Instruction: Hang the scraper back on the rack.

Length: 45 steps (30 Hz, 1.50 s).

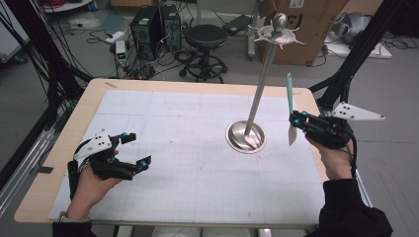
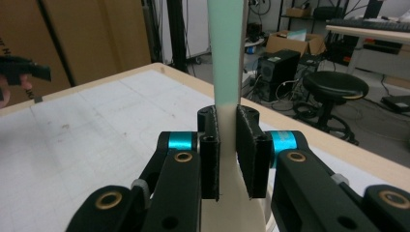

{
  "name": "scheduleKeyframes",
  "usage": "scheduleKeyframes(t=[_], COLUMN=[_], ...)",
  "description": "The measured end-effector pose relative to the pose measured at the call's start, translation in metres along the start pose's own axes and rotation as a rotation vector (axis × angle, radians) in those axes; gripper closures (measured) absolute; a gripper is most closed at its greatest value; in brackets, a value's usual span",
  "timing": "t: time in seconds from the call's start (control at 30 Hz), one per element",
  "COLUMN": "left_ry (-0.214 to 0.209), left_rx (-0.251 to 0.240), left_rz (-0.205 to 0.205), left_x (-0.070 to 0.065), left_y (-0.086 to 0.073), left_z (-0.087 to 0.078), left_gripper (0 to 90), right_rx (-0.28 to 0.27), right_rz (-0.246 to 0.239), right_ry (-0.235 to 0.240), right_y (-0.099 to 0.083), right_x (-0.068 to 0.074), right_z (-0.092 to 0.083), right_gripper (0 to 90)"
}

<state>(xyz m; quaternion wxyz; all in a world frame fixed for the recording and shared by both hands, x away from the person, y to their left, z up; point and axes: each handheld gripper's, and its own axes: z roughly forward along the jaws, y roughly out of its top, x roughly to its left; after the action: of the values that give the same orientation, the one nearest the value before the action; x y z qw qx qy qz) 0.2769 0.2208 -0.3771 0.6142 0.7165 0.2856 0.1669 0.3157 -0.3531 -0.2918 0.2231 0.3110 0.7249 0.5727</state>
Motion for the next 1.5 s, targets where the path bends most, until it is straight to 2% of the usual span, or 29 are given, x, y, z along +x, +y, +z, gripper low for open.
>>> scheduleKeyframes(t=[0.13,0.43,0.57,0.83,0.93,1.5], left_ry=[0.003,0.017,0.020,0.028,0.028,0.027], left_rx=[0.007,0.001,0.001,0.000,0.001,0.000], left_rz=[0.002,-0.005,-0.008,-0.011,-0.011,-0.012], left_x=[0.000,0.003,0.003,0.004,0.004,0.004], left_y=[-0.001,-0.002,-0.003,-0.003,-0.003,-0.004], left_z=[-0.001,-0.007,-0.008,-0.011,-0.011,-0.012], left_gripper=[1.7,1.7,1.7,1.7,1.7,1.7], right_rx=[-0.037,-0.125,-0.146,-0.155,-0.164,-0.138], right_rz=[0.002,0.013,0.022,0.031,0.038,0.044], right_ry=[-0.010,0.003,-0.002,-0.034,-0.027,-0.019], right_y=[0.011,0.030,0.036,0.041,0.042,0.043], right_x=[-0.003,-0.009,-0.011,-0.016,-0.018,-0.019], right_z=[-0.003,-0.009,-0.010,-0.007,-0.006,0.006], right_gripper=[80.3,80.3,80.3,80.3,80.3,80.2])
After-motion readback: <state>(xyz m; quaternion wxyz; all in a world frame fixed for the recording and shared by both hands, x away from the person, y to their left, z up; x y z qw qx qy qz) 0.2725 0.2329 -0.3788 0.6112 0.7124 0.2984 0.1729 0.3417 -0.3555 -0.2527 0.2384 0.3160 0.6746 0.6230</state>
